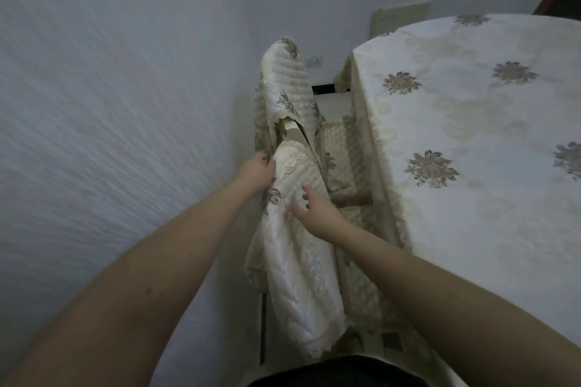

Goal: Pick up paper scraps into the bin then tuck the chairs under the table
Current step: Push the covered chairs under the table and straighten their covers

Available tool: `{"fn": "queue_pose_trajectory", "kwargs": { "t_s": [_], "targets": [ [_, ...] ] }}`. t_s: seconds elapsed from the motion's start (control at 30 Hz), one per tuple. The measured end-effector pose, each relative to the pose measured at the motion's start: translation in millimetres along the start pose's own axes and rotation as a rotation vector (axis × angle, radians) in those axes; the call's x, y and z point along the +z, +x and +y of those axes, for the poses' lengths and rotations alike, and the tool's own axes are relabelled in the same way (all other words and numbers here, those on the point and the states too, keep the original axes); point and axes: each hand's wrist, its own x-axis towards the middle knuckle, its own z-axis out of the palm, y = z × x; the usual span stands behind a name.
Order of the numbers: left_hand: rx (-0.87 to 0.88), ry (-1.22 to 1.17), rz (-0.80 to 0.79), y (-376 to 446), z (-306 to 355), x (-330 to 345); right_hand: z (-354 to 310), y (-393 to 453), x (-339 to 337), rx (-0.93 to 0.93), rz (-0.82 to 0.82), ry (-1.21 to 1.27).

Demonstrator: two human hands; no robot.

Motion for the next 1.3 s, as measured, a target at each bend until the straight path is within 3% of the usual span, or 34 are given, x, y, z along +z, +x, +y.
{"fn": "queue_pose_trajectory", "kwargs": {
  "t_s": [0.33,0.47,0.67,0.8,1.1,1.3],
  "targets": [
    [-0.033,-0.136,-0.008,98.2,25.4,7.9,-7.0,77.0,-9.7,0.024,0.090,0.090],
    [-0.071,-0.144,-0.113,148.1,40.6,7.8,-17.2,105.9,-8.5,0.078,0.131,0.117],
    [-0.314,-0.590,-0.242,214.8,45.1,22.3,-35.0,132.6,11.3,0.179,0.094,0.191],
    [-0.267,-0.775,-0.255,220.5,48.7,34.0,-37.2,135.5,18.8,0.215,0.115,0.215],
    [-0.238,-0.805,-0.156,230.8,52.4,50.4,-41.3,138.4,16.9,0.216,0.119,0.084],
    [-0.220,-0.769,-0.180,211.2,66.5,66.6,-41.9,139.8,13.1,0.220,0.108,0.020]
  ]
}}
